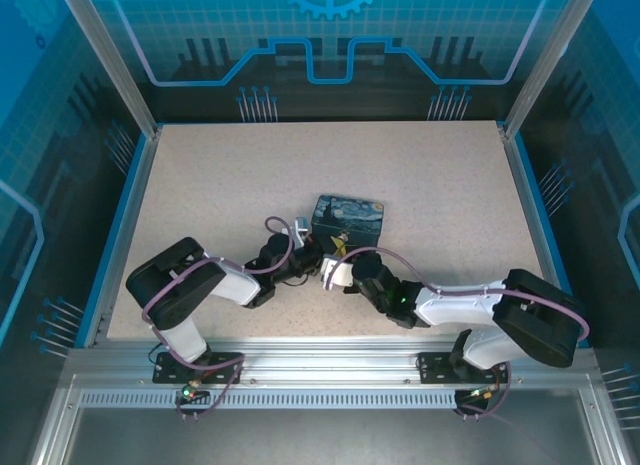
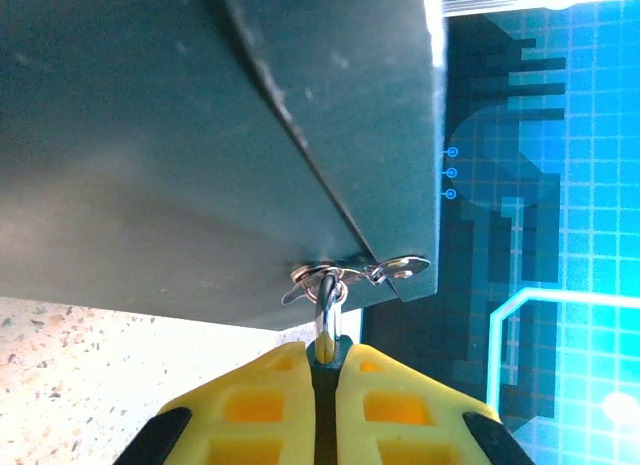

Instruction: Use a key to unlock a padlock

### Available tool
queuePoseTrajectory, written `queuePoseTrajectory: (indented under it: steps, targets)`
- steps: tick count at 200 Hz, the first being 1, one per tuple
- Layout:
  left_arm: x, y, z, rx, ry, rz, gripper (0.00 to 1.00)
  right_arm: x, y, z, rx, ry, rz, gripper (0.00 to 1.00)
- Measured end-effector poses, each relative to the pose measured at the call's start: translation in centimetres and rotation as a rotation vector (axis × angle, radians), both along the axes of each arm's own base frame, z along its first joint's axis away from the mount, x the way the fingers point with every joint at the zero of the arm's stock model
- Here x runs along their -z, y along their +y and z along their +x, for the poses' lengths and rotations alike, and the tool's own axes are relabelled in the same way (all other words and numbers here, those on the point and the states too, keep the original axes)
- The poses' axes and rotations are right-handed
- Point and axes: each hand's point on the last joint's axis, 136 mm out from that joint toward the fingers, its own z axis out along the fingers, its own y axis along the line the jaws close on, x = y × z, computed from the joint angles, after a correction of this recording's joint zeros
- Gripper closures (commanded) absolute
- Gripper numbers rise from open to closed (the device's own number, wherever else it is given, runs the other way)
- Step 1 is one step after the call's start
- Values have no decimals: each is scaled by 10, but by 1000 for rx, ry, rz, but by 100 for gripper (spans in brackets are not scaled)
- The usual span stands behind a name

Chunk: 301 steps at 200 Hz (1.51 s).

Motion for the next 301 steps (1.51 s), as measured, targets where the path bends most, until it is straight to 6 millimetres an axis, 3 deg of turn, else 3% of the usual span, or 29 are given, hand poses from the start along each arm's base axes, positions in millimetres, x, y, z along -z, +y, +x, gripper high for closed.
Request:
queuePoseTrajectory:
  steps: [159, 228, 301]
  targets:
    - [-3, -1, 0, -5, 9, -21, 100, -5, -5, -2, 14, 4, 19, 79]
    - [-3, 1, 2, -15, 9, -22, 100, -2, -5, -1, 28, 5, 21, 100]
    - [-8, 4, 7, -43, -10, -33, 100, -7, -3, 7, 118, 52, 104, 100]
